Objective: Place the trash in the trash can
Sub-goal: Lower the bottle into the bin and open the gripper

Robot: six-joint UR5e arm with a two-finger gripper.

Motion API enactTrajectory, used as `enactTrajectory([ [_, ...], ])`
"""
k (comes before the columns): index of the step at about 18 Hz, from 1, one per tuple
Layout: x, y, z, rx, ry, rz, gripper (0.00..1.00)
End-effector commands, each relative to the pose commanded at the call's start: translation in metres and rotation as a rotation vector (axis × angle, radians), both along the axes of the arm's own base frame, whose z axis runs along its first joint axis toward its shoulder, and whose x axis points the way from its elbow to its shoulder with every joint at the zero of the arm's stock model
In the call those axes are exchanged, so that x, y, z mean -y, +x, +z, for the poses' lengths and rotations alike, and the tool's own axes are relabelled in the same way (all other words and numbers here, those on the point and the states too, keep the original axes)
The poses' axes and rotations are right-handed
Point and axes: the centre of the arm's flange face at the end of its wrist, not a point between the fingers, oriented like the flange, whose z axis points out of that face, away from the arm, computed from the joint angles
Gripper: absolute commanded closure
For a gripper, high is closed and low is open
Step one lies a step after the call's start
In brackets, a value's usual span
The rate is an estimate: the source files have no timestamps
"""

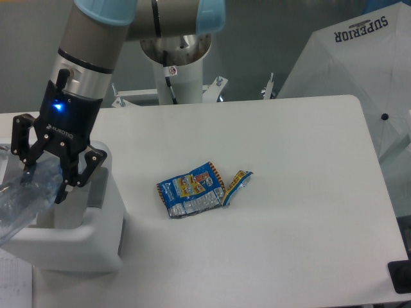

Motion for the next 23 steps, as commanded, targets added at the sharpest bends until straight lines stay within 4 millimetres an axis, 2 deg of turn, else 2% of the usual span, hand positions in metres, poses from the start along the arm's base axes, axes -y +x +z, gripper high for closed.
enactTrajectory([
  [4,-0.010,0.008,-0.015,-0.003,0.014,-0.016,0.36],
  [7,-0.012,0.018,-0.015,0.005,0.012,-0.025,0.36],
  [12,-0.007,0.025,-0.030,0.019,-0.014,-0.033,0.36],
  [18,0.002,0.031,-0.028,0.016,-0.014,-0.036,0.32],
  [23,0.002,0.032,-0.036,0.020,-0.027,-0.040,0.29],
])
